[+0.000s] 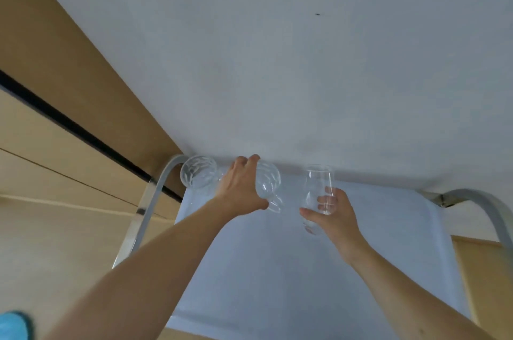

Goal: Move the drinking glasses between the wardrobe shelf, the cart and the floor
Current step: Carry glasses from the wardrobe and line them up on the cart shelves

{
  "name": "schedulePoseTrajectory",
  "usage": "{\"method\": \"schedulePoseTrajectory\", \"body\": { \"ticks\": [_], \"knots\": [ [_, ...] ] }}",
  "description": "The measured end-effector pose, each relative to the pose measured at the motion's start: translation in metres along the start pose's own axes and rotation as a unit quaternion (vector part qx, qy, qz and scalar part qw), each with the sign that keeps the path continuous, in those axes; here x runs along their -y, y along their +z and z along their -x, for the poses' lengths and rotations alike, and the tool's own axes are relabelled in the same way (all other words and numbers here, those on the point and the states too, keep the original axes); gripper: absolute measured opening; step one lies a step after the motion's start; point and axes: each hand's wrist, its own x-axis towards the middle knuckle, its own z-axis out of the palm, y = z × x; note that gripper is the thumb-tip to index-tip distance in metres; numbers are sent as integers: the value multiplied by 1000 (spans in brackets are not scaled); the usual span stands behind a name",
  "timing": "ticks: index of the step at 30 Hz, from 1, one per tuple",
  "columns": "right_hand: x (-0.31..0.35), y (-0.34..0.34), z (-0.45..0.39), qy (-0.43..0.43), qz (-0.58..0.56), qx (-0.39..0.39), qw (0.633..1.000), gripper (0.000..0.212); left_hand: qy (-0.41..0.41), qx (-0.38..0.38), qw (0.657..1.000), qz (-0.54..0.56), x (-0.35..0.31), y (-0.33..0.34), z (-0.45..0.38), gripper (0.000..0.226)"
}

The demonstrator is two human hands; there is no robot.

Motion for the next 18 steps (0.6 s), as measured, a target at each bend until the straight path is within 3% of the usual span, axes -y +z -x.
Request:
{"method": "schedulePoseTrajectory", "body": {
  "ticks": [5, 18],
  "knots": [
    [-1, 3, -12, -9, -7, 7, 1000, 76, 5, -22, 997, -80, 7, -1, -24, 111],
    [-8, 17, -20, -4, -26, 39, 999, 79, -16, -24, 988, -153, 27, 8, -32, 113]
  ]
}}
